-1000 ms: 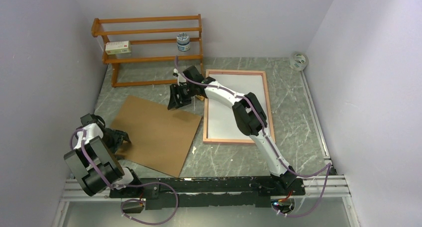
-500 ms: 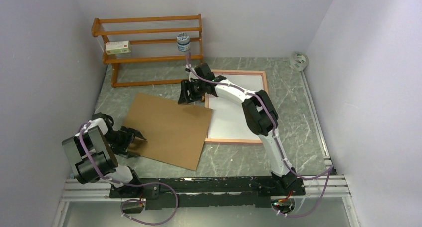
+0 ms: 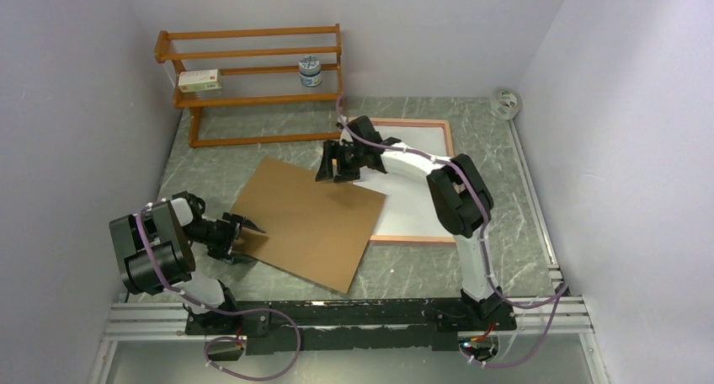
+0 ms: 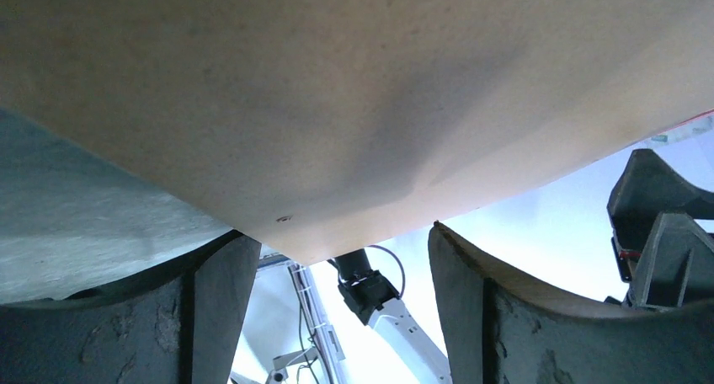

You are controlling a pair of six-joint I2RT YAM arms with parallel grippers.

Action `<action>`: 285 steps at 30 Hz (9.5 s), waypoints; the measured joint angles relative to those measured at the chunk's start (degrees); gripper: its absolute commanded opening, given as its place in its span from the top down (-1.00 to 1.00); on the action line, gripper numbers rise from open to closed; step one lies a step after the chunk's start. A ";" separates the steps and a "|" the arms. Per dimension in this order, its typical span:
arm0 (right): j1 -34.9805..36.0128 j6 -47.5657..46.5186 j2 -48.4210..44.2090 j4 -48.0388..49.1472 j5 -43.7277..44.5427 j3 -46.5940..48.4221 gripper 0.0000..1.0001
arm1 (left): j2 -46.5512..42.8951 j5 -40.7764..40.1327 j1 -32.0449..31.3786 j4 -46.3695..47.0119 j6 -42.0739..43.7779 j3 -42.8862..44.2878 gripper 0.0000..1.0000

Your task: Put the photo into the frame

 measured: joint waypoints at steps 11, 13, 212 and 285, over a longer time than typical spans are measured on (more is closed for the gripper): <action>-8.59 0.94 -16.70 0.52 17.20 -11.63 -0.66 | 0.00 -0.07 -0.13 0.09 -0.20 0.52 -0.65; -9.77 0.22 -17.20 -0.09 18.47 -11.98 -0.68 | 0.02 -0.09 -0.13 0.28 -0.20 0.72 -0.64; 4.42 -11.82 -39.41 12.22 10.25 -9.94 -0.79 | -34.29 -15.23 -10.01 -28.24 5.55 48.57 0.95; -19.85 41.11 -42.95 49.86 -17.51 -27.69 1.00 | -8.48 27.30 -19.43 65.40 -33.79 34.99 -0.20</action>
